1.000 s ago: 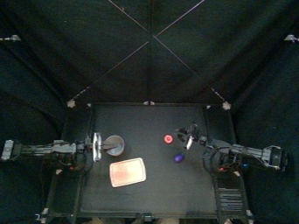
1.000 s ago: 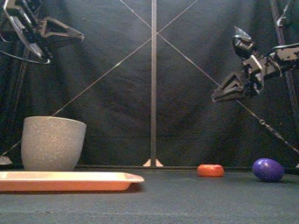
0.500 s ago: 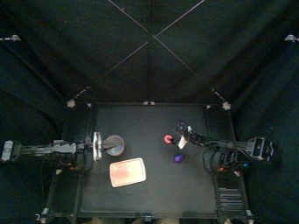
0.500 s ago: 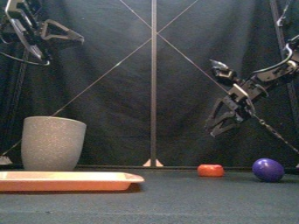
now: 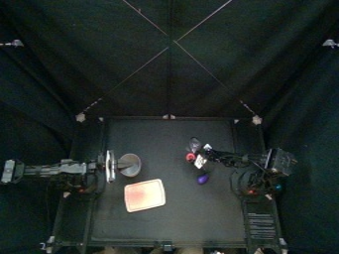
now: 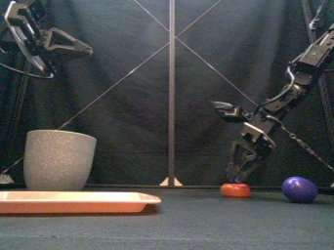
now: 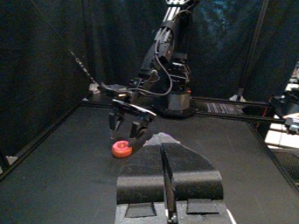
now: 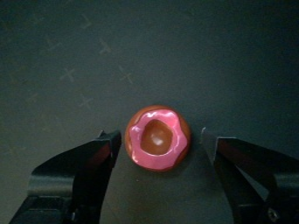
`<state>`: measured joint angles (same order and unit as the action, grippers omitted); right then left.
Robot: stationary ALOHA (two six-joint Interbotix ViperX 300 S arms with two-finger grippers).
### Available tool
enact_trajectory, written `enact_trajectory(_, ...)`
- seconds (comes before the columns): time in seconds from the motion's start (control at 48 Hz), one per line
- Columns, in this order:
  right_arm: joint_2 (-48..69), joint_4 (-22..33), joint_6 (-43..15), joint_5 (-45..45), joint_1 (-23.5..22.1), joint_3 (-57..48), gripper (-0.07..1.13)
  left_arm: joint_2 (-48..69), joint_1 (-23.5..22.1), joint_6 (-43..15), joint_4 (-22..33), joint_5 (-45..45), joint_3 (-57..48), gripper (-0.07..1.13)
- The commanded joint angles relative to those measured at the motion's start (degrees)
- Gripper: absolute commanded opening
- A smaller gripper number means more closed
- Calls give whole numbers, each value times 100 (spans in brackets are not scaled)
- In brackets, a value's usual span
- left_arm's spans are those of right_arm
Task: Pick the donut then place it in the grey bowl
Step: Pick the donut
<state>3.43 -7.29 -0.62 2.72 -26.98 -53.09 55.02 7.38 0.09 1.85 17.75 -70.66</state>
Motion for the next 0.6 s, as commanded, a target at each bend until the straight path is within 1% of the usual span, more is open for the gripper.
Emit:
enact_trajectory(0.021,-70,0,0,-9,-9,158,103,-35,18,-9,26,53,70,3)
enact_trajectory(0.438,-343,0,0,-255,-18,229,101,-26,18,-9,105,53,18,3)
enact_trajectory(0.521,-352,-9,0,-246,-18,237,97,-35,18,0,105,53,9,3)
enact_trajectory(0.604,-343,0,0,-246,-18,264,88,-35,18,0,114,53,-9,3)
